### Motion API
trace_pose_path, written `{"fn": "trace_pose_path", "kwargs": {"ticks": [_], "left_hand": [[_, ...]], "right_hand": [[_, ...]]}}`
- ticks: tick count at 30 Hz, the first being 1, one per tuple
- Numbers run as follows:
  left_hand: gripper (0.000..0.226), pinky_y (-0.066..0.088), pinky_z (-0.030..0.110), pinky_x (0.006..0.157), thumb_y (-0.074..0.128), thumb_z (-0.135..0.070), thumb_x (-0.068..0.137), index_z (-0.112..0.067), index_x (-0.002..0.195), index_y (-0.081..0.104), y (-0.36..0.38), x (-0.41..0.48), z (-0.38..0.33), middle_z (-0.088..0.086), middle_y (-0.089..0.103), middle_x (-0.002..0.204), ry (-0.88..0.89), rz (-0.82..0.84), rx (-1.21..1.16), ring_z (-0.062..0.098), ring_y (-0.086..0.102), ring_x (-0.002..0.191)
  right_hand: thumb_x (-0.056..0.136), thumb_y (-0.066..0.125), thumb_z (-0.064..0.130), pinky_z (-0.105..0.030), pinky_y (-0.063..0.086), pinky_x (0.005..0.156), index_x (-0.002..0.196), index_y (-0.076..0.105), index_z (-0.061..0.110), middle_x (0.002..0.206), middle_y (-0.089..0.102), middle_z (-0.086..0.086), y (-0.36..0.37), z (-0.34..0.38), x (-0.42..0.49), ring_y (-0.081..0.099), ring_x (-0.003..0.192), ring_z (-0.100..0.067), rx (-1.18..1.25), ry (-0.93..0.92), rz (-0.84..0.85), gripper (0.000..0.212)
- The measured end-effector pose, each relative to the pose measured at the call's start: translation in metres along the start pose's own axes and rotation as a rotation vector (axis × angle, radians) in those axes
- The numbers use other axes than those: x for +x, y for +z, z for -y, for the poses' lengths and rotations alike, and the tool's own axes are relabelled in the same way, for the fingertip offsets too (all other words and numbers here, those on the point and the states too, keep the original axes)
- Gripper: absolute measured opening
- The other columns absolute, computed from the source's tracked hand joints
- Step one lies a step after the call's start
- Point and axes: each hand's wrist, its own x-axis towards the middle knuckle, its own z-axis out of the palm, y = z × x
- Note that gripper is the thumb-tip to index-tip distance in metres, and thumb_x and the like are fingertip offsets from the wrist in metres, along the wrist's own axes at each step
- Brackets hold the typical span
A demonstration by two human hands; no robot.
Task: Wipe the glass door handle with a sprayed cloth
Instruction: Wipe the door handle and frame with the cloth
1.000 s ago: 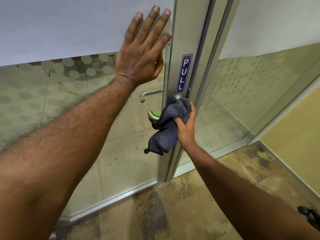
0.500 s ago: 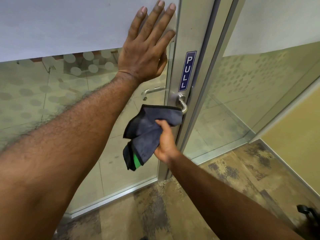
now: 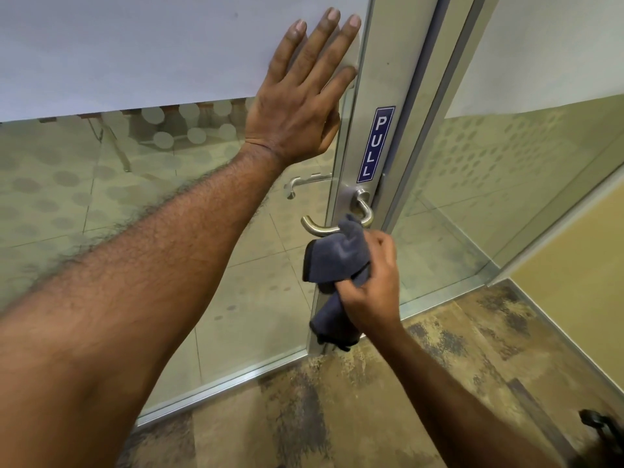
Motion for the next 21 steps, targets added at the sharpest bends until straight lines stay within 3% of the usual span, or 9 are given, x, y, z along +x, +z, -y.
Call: {"fn": "trace_pose_path", "kwargs": {"ticks": [2, 4, 7, 9, 12, 17, 21], "left_hand": [[0.041, 0.025, 0.056, 0.118, 0.040, -0.027, 0.096, -0.012, 0.128, 0.061, -0.001, 0.000, 0.000, 0.016, 0.034, 0.160, -0.001, 0.006, -0.002, 0.037, 0.033, 0.147], [0.040, 0.024, 0.056, 0.118, 0.041, -0.026, 0.096, -0.012, 0.128, 0.061, -0.001, 0.001, 0.000, 0.016, 0.035, 0.160, 0.001, 0.004, 0.001, 0.037, 0.033, 0.147], [0.041, 0.022, 0.055, 0.119, 0.041, -0.027, 0.096, -0.012, 0.129, 0.060, -0.001, 0.000, 0.001, 0.016, 0.033, 0.161, -0.005, 0.018, -0.009, 0.037, 0.031, 0.148], [0.042, 0.022, 0.055, 0.119, 0.040, -0.028, 0.096, -0.012, 0.131, 0.059, 0.000, 0.000, 0.000, 0.015, 0.032, 0.161, -0.006, 0.018, -0.010, 0.037, 0.030, 0.148], [0.042, 0.023, 0.055, 0.118, 0.041, -0.027, 0.095, -0.013, 0.129, 0.060, 0.001, 0.000, 0.000, 0.015, 0.034, 0.161, 0.002, -0.005, -0.005, 0.037, 0.032, 0.148], [0.040, 0.025, 0.055, 0.117, 0.041, -0.026, 0.094, -0.013, 0.126, 0.060, 0.003, 0.001, 0.000, 0.015, 0.037, 0.159, 0.002, -0.032, -0.002, 0.036, 0.035, 0.146], [0.040, 0.025, 0.055, 0.117, 0.041, -0.026, 0.094, -0.013, 0.127, 0.059, 0.003, 0.001, -0.001, 0.015, 0.036, 0.160, 0.005, -0.027, -0.006, 0.037, 0.034, 0.146]], "right_hand": [[0.067, 0.058, 0.027, -0.017, 0.050, 0.088, 0.136, 0.044, 0.034, 0.134, 0.038, 0.006, -0.013, 0.003, 0.015, 0.048, 0.113, -0.004, -0.202, -0.105, -0.054, 0.070], [0.069, 0.061, 0.026, -0.025, 0.049, 0.096, 0.143, 0.040, 0.026, 0.139, 0.038, -0.004, -0.015, 0.004, 0.033, 0.046, 0.124, -0.017, -0.362, -0.199, -0.060, 0.077], [0.072, 0.076, 0.019, -0.032, 0.033, 0.113, 0.147, 0.024, 0.025, 0.152, 0.032, -0.009, 0.003, 0.007, 0.053, 0.036, 0.141, -0.026, -0.404, -0.143, 0.101, 0.092], [0.073, 0.078, 0.023, -0.040, 0.036, 0.116, 0.145, 0.025, 0.021, 0.151, 0.035, -0.009, 0.021, 0.005, 0.061, 0.038, 0.141, -0.026, -0.442, -0.117, 0.202, 0.090], [0.074, 0.074, 0.032, -0.050, 0.038, 0.112, 0.135, 0.045, 0.013, 0.144, 0.044, -0.009, 0.044, 0.002, 0.067, 0.039, 0.138, -0.026, -0.692, -0.264, 0.202, 0.070], [0.074, 0.079, 0.027, -0.041, 0.051, 0.090, 0.123, 0.058, 0.016, 0.117, 0.061, -0.006, 0.058, -0.003, 0.077, 0.057, 0.109, -0.025, -0.939, -0.362, 0.149, 0.055], [0.075, 0.079, 0.017, -0.041, 0.055, 0.078, 0.119, 0.062, 0.015, 0.109, 0.066, -0.007, 0.054, -0.006, 0.084, 0.061, 0.098, -0.026, -0.957, -0.482, 0.224, 0.047]]}}
